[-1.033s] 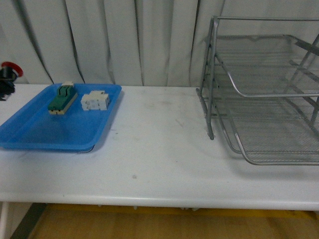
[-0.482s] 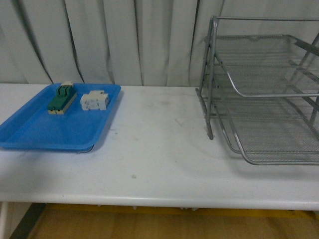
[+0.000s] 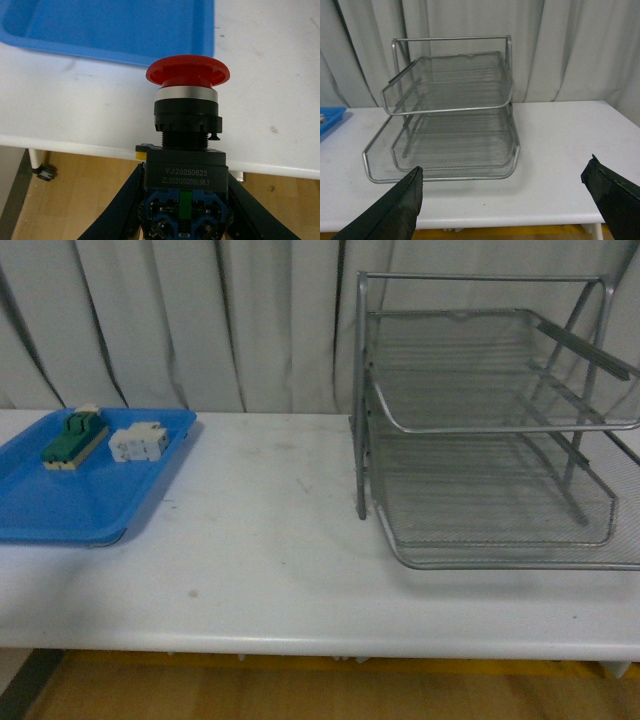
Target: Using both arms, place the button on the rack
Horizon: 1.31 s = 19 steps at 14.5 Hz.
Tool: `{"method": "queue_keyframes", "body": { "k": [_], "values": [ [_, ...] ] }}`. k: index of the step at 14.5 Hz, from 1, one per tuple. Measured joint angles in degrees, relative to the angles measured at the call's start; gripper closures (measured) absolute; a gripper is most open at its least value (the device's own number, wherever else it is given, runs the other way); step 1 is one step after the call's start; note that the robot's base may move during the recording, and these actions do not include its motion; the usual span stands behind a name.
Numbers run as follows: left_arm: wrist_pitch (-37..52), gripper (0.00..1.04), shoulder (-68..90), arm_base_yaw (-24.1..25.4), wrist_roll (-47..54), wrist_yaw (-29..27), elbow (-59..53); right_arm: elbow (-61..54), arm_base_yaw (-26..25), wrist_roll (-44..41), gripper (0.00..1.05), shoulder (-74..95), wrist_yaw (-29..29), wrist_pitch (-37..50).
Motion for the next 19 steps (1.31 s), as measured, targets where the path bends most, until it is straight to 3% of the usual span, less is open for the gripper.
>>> {"method": "queue_keyframes", "body": {
  "k": [9, 13, 19],
  "values": [
    [-0.11, 0.69, -1.11, -0.44, -0.26, 0.09, -1.01, 0.00, 0.00, 0.00, 0.06, 0.00, 0.00, 0.17],
    [-1.27, 0.69, -0.42, -5.18, -1.62, -2.43, 4.00, 0.00, 0.00, 0.00, 0.06, 0.00, 0.20, -0.07],
    [-1.75, 0.69, 8.50, -28.30, -4.39, -3.56, 17.75, 0.00, 0.00, 0.00, 0.06, 0.00, 0.04, 0.02]
  ]
}}
